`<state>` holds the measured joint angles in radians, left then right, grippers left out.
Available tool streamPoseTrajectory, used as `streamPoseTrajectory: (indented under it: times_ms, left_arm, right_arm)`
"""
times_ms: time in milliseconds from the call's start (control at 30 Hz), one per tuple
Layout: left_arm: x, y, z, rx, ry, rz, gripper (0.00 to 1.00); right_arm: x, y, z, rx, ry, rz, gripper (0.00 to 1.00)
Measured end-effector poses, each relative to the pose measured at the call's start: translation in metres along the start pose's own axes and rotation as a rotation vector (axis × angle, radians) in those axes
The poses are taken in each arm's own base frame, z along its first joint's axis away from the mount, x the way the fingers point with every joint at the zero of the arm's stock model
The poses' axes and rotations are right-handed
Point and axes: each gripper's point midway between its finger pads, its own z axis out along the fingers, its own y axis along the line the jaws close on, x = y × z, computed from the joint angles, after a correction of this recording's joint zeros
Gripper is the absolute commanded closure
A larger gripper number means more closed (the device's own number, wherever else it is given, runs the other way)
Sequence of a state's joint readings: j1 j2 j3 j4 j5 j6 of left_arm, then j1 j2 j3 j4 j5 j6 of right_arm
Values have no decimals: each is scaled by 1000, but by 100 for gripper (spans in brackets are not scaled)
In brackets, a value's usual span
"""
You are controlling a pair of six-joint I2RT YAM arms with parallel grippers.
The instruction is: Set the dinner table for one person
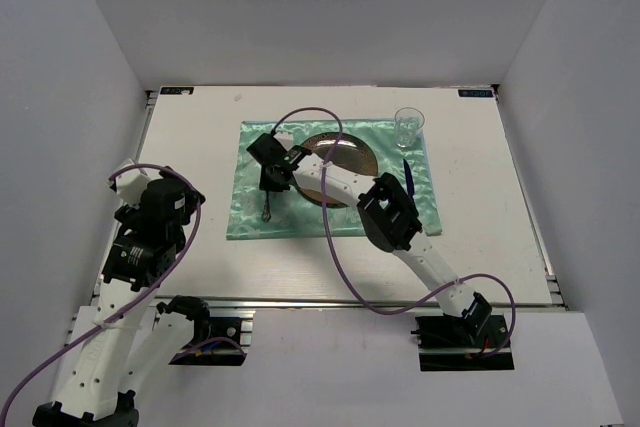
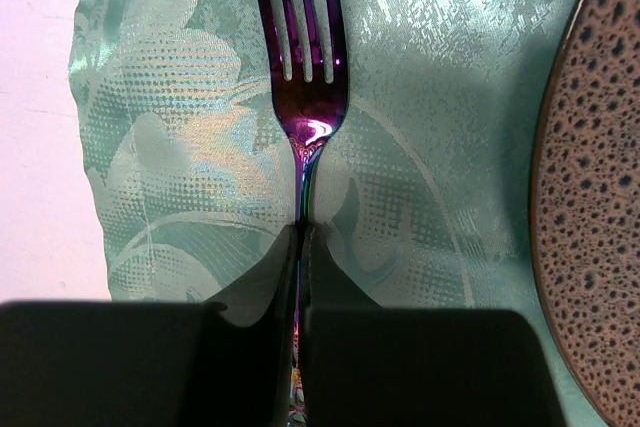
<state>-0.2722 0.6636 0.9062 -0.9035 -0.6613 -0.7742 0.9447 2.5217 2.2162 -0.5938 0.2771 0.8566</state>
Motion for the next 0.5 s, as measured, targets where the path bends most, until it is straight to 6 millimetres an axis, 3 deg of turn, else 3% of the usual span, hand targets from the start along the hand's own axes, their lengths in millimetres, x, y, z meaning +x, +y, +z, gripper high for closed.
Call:
streamPoseTrajectory:
  times_ms: [233,333,467,500]
  left_arm:
    - [0,-4,0,18,4,3,2]
    - [0,-4,0,21,5,4,2]
    - [0,-4,0,21,5,6,2]
    - [0,-4,0,22,5,6,2]
  right_arm:
    - [-1,5,2,-19,-3,12,97]
    - [-1,8,1,-28,0,20,75]
    - [-1,12,1,-47,1,23,58]
    - [-2,15,1,-56,-3,23,35]
